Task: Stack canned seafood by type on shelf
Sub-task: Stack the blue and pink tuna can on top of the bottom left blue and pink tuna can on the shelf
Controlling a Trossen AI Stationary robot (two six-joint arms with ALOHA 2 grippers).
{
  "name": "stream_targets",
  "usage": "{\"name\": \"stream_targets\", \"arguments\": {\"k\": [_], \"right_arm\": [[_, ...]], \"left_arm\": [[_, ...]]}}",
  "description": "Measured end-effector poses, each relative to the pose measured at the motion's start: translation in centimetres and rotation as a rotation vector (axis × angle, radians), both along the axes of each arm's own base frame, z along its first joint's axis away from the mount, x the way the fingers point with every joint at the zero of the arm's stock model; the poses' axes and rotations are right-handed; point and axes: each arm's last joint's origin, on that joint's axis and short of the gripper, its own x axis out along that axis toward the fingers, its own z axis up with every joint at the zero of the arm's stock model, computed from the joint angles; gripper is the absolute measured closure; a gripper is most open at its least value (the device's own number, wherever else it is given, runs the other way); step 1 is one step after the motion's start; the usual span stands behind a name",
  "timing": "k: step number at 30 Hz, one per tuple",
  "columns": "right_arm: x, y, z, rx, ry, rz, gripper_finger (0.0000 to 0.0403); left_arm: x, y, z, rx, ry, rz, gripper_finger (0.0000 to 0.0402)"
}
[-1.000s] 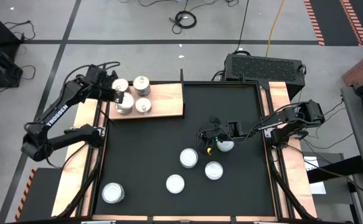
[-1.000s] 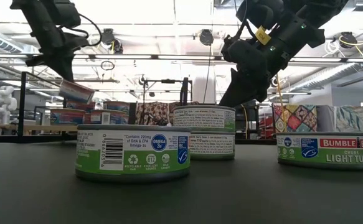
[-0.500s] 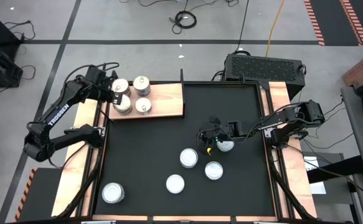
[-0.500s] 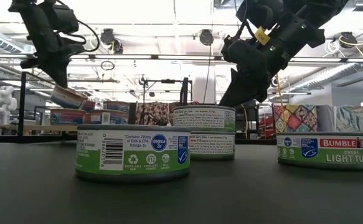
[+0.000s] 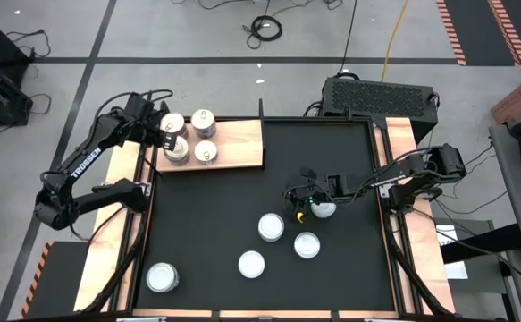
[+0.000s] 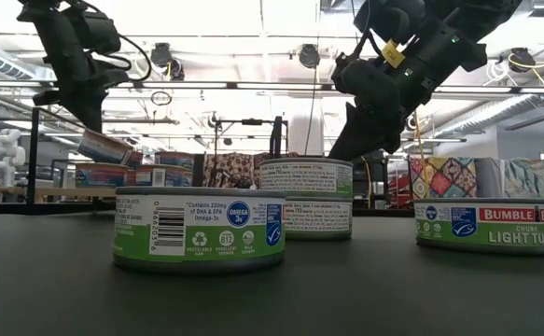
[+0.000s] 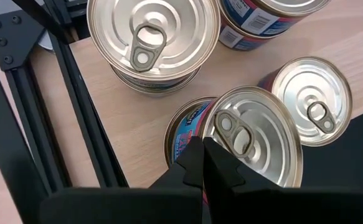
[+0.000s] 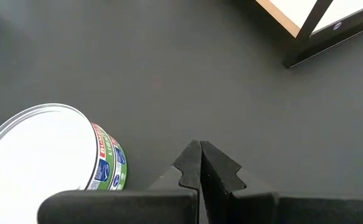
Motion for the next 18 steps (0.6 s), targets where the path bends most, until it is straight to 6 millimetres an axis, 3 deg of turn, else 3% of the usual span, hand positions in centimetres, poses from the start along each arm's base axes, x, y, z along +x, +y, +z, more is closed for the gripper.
{"name": "stream_targets", "arguments": {"k": [18], "right_arm": [[0.00,0.00,0.00,0.000,0.000,0.000,0.0403]], "left_arm": [[-0.19,0.04,-0.06,0.018,0.052,0.036,0.0368]]}}
